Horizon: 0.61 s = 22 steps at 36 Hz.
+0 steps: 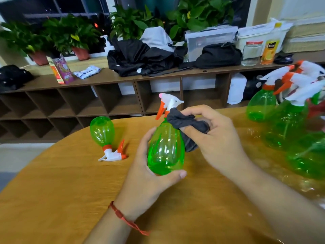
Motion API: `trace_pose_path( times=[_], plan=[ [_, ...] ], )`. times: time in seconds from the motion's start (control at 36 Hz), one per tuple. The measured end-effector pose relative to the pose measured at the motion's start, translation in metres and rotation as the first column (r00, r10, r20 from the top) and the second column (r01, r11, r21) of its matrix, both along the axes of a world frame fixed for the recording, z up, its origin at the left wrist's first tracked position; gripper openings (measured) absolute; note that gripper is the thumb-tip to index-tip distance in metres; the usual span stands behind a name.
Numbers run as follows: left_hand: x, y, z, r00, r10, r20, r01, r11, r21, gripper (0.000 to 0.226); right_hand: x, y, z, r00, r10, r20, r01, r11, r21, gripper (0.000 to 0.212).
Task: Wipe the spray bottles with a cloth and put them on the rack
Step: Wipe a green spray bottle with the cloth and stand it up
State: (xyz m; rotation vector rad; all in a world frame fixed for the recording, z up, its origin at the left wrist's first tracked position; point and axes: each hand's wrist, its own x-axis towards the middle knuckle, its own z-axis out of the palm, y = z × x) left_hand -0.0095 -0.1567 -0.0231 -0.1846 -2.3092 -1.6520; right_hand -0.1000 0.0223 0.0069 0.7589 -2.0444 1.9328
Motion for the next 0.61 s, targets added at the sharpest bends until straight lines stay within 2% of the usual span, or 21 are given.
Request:
trace_pose_path(
  times=[0.14,0.28,0.44,0.61],
  plan=[
    [0.004,-0.013,0.000,0.997,-0.077,-0.030,0.074,0.994,-0.080,0.123,0.002,-0.003,-0.001,0.999,-0.033,0.006,0.033,0.999,-0.028,0.035],
    [0.002,-0.012,-0.003,0.992,-0.049,-0.117,0.040,0.996,-0.079,0.123,0.005,-0.005,-0.002,0.999,-0.022,0.033,0.025,0.995,-0.093,0.036],
    [0.000,-0.011,-0.007,0.991,-0.074,-0.108,0.075,0.997,0.007,0.120,0.006,-0.006,-0.003,0.999,-0.006,-0.036,0.006,1.000,-0.009,0.038],
    [-0.008,-0.018,-0.012,0.991,0.023,-0.131,-0.018,0.999,0.037,0.122,0.008,0.000,-0.002,0.964,0.057,-0.259,0.000,0.977,0.215,0.038]
  ],
)
